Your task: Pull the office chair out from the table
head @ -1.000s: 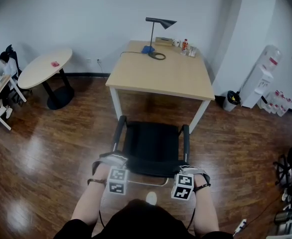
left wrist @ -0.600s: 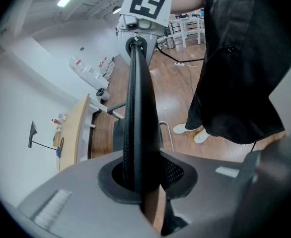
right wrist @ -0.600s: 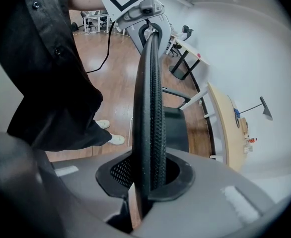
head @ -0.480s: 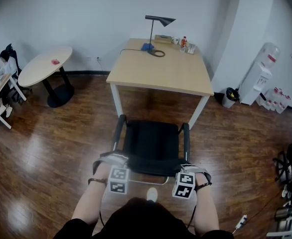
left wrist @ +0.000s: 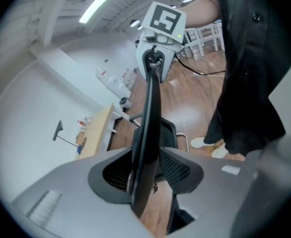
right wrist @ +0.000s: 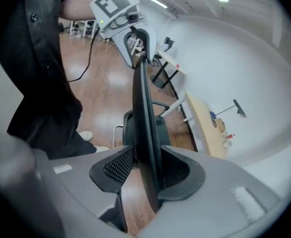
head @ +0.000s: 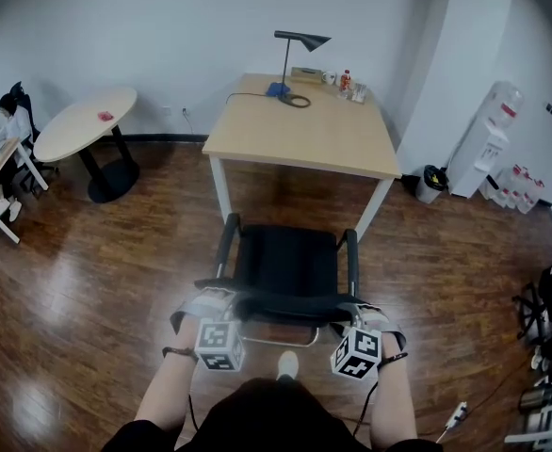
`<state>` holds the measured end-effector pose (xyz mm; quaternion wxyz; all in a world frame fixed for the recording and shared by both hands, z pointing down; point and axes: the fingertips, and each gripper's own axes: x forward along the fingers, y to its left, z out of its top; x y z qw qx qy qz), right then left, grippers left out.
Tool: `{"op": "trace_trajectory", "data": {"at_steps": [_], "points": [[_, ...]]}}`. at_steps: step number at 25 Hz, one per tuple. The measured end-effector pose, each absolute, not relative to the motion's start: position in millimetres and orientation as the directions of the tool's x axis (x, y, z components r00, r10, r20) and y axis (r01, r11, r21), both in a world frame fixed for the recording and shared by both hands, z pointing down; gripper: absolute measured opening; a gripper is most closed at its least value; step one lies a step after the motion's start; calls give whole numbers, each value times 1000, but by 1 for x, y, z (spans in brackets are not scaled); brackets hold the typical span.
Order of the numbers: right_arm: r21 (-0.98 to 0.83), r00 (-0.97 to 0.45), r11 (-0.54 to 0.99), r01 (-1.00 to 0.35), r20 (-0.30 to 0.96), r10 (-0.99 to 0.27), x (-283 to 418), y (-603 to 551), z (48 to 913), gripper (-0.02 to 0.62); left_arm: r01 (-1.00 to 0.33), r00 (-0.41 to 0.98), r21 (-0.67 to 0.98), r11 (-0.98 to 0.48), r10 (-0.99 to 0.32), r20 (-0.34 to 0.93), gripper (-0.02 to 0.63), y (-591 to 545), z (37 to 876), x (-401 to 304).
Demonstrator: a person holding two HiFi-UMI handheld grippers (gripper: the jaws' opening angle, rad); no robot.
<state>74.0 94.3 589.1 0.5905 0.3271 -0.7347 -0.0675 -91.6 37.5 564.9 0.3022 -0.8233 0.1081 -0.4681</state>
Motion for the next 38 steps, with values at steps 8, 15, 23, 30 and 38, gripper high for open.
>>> {"op": "trace_trajectory", "data": {"at_steps": [8,15,23,30,38], "points": [[545,-109,434,-717,528,-842,67,106,549,82,-446,689,-493,-747,-638,344,105,48,517,-122],[303,-145,258,-917,349,-926,52,121,533,34,-680,696,-218,-700,-710,111,2,50,488,-137],[185,-198,223,-957,144,-970,60,135,484,28,-704,704,-182,-687,-708,-49,2,74,444,-125],[185,-213,234,-954,128,-969,72,172,472,23,-722,686,-208,-660,-721,-93,2,110,424,-119],[127,-233,241,-962,80,-969,89,204,459,15,-788,615,-108,-606,-782,-96,2,149,429,-126]]}}
